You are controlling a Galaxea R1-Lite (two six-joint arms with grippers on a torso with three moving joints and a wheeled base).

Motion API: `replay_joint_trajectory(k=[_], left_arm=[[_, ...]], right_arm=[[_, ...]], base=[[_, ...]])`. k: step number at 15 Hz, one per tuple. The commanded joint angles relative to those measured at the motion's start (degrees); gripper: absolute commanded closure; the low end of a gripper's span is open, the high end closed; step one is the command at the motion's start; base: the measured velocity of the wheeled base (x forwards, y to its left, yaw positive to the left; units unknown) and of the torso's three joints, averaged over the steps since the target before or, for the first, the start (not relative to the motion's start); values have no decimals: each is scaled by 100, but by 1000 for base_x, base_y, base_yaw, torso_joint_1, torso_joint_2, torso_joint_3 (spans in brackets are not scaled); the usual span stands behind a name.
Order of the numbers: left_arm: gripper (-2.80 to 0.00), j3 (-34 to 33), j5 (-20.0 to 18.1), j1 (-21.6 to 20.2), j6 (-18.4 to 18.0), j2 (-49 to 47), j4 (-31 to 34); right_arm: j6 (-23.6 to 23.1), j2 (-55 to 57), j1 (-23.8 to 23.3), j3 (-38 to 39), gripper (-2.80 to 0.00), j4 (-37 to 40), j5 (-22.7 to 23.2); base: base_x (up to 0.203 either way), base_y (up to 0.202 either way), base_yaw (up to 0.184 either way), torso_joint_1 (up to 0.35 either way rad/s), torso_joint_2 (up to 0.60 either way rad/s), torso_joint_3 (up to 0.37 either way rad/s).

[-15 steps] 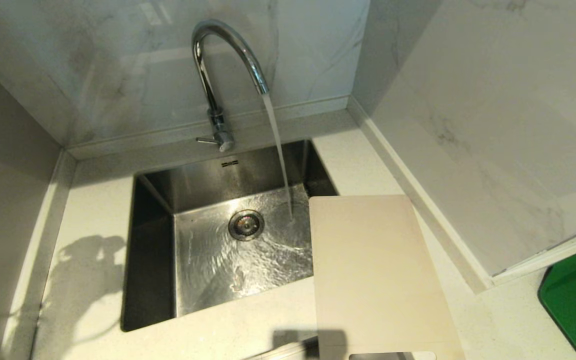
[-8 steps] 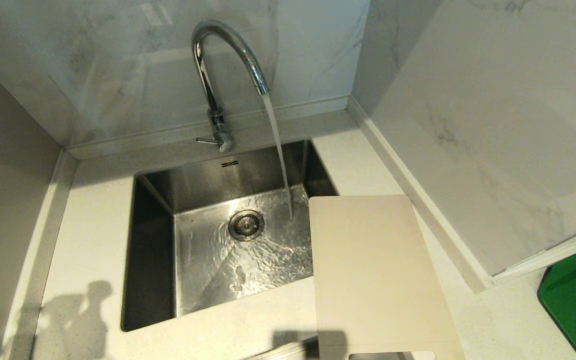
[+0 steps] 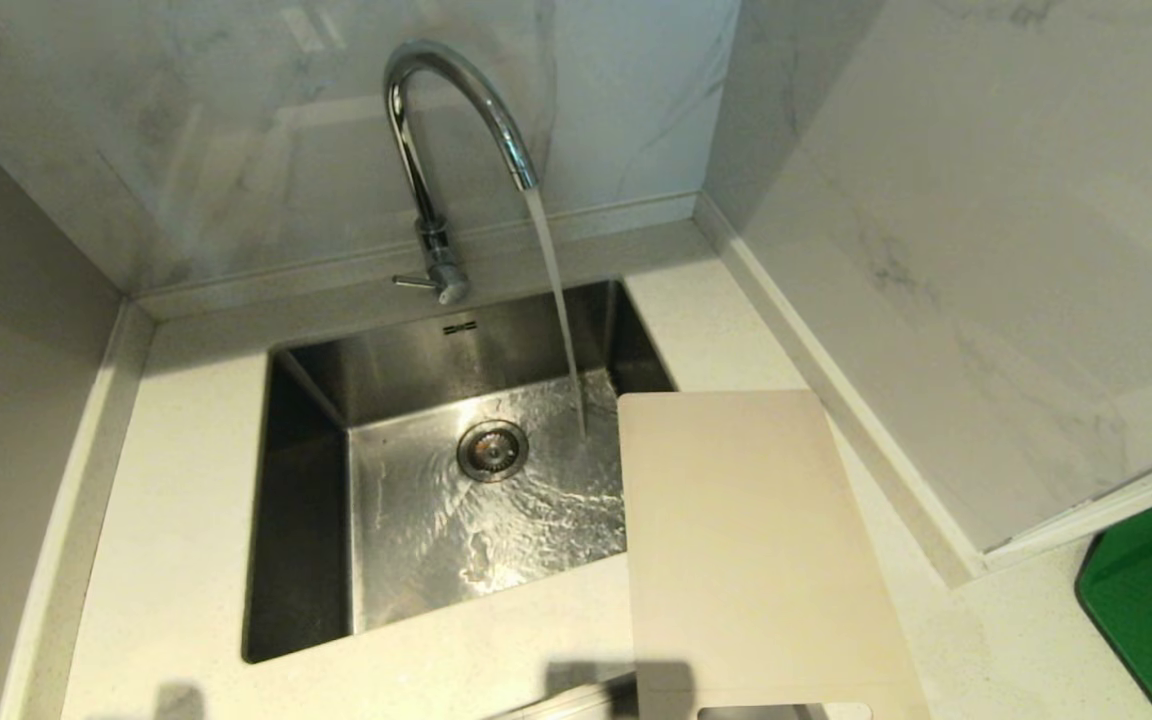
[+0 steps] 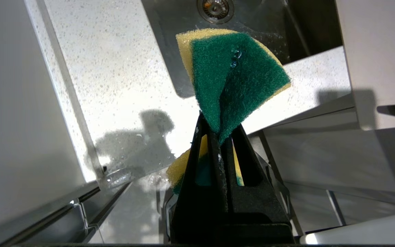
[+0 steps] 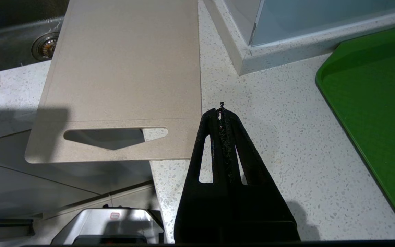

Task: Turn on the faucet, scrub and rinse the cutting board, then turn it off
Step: Pick up the cutting board

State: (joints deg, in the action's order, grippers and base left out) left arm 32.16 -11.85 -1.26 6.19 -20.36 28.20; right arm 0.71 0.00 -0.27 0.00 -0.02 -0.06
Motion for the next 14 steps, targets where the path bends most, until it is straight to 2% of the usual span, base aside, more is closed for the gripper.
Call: replay_joint_trajectory(k=[1,3,5,6,8,10,12,14], left_arm=[[0,-617,84,26,-2,937,10],[0,-941,341,64,-50,1388,-32],[0,-1324,430,86,-490,1977,-154],[0,-1577,538,98,-680,2052,-427],[0,-2071,643,106,-834,2039,-1455],[0,-2977,684,107,-991,2037,-2607],[0,-3294,746,108,-1024,2035,-2990],[0,-3225,1039,108,-666,2034,-3053]], right_arm=[[-9,0,0,0,0,-6,6],[-9,0,0,0,0,-6,6],[-9,0,0,0,0,-6,2],[-9,0,0,0,0,-6,1],[-9,0,0,0,0,-6,6],[-18,0,0,0,0,-6,6],[-53,0,0,0,0,-6,6],[-120,0,0,0,0,-15,6]], base=[[0,0,0,0,0,0],[0,0,0,0,0,0],[0,0,0,0,0,0],[0,0,0,0,0,0],[0,0,0,0,0,0],[0,0,0,0,0,0],[0,0,0,0,0,0],[0,0,0,0,0,0]])
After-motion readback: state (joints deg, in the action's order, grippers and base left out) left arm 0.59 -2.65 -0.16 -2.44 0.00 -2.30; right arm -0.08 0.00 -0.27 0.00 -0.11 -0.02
